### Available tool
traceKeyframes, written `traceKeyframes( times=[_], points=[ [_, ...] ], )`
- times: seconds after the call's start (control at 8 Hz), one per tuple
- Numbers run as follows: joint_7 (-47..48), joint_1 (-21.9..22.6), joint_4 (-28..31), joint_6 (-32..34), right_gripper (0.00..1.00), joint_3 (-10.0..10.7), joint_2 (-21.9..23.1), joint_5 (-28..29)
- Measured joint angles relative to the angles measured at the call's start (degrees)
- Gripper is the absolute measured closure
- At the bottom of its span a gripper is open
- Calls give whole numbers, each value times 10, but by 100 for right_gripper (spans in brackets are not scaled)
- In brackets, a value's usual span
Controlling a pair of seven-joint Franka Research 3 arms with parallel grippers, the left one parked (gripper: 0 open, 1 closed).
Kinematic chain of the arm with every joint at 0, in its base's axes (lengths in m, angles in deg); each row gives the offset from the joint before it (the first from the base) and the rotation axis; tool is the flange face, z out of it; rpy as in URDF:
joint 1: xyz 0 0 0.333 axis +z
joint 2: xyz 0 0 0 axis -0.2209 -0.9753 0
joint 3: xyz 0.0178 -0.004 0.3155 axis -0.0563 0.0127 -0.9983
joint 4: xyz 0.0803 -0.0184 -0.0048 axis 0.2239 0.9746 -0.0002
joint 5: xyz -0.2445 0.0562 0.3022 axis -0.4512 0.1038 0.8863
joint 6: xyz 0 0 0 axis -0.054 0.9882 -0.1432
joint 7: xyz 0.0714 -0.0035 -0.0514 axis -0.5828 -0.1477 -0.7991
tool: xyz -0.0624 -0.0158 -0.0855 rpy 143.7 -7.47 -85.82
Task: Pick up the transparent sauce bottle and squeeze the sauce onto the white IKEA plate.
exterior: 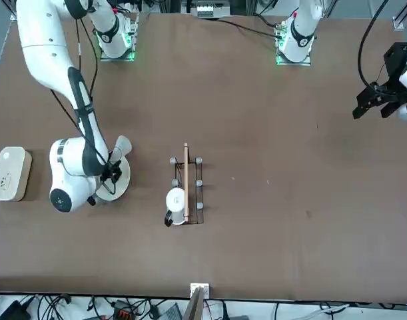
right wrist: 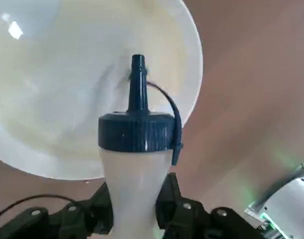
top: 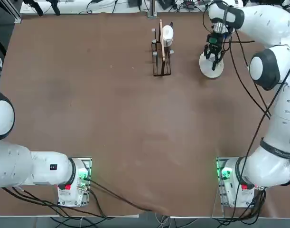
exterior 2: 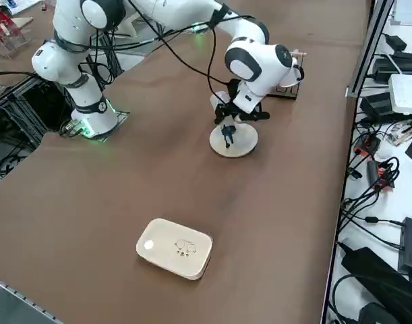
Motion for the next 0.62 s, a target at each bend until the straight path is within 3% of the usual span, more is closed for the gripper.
traceKeyframes(
  times=[0.62],
  points=[
    [0,17,89,1,62,-10,57,5]
  ],
)
